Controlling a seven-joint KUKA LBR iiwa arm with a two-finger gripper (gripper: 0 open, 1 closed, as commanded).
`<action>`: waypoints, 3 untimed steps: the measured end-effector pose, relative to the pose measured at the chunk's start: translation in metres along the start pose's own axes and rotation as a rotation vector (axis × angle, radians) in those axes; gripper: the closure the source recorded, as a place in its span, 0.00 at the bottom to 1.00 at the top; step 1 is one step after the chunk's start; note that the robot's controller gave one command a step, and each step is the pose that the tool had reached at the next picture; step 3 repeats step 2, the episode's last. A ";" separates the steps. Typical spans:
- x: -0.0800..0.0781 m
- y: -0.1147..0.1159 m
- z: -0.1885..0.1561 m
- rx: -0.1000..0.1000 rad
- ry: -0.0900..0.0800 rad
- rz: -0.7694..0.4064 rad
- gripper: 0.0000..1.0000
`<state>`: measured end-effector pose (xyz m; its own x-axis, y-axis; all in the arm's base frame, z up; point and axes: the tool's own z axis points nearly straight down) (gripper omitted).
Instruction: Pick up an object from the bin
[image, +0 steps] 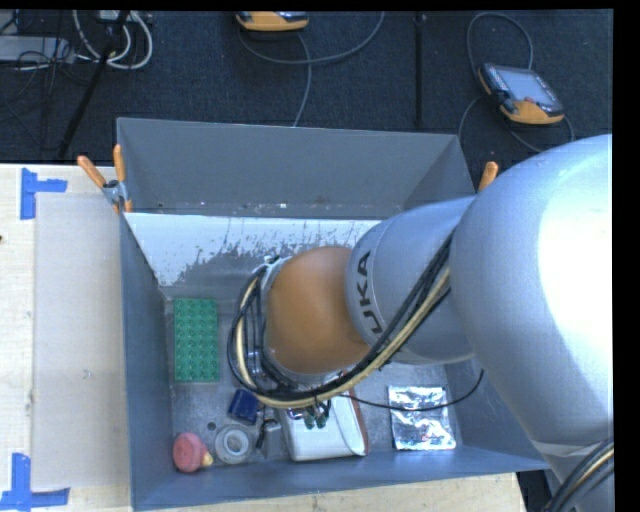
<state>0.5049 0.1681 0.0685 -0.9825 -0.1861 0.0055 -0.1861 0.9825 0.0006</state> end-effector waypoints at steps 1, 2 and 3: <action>-0.001 -0.002 -0.001 0.000 -0.003 0.006 1.00; 0.006 0.016 -0.165 -0.001 -0.014 0.021 1.00; 0.006 0.016 -0.165 -0.001 -0.014 0.021 1.00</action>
Offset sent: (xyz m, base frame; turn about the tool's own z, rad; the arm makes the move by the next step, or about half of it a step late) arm 0.0000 0.0000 0.0000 0.0000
